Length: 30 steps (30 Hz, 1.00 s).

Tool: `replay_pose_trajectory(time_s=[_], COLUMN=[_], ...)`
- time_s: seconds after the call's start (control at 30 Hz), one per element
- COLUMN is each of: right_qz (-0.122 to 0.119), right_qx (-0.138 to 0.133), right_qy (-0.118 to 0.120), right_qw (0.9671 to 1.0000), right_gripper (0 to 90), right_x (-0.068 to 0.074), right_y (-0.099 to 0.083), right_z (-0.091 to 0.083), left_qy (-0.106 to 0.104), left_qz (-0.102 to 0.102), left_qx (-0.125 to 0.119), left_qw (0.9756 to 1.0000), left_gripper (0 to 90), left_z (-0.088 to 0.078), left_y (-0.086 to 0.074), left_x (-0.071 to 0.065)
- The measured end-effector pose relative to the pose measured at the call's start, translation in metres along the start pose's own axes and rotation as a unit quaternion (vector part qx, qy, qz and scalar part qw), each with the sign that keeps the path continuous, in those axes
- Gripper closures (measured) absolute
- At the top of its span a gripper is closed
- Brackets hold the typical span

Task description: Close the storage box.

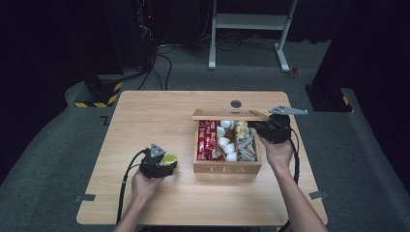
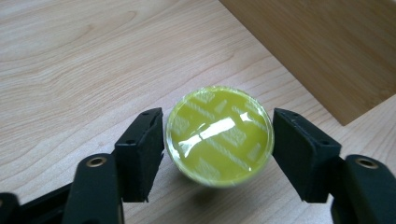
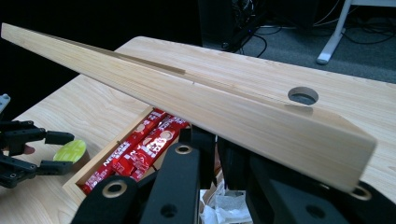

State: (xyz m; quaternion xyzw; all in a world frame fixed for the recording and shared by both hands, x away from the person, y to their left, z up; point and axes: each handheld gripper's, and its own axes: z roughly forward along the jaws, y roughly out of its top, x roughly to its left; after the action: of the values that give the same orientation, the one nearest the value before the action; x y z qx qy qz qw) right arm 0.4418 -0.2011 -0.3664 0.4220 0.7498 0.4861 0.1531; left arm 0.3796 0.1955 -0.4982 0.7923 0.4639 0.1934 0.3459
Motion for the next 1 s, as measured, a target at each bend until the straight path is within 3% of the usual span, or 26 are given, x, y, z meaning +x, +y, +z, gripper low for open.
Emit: replay_pose_trajectory(time_s=[0.17, 0.5, 0.87, 1.0], right_qz=[0.000, 0.000, 0.001, -0.001], right_qx=[0.000, 0.000, 0.000, 0.000], right_qy=[0.000, -0.001, -0.001, -0.001], right_qw=[1.0000, 1.0000, 1.0000, 1.0000], right_gripper=[85.2, 85.1, 85.1, 85.1], right_x=[0.000, 0.000, 0.000, 0.000], right_y=[0.000, 0.000, 0.000, -0.001], right_z=[0.000, 0.000, 0.000, 0.000], left_qy=[-0.001, -0.017, -0.002, 0.007], left_qz=[-0.006, -0.026, -0.037, -0.052], left_qx=[-0.008, -0.039, -0.065, -0.075], left_qw=[1.0000, 0.9987, 0.9972, 0.9958], left_gripper=[28.0, 26.9, 28.3, 28.6], left_z=[-0.003, -0.021, -0.038, -0.044], left_y=[0.001, 0.004, 0.005, 0.002], left_x=[0.001, 0.003, 0.010, 0.015])
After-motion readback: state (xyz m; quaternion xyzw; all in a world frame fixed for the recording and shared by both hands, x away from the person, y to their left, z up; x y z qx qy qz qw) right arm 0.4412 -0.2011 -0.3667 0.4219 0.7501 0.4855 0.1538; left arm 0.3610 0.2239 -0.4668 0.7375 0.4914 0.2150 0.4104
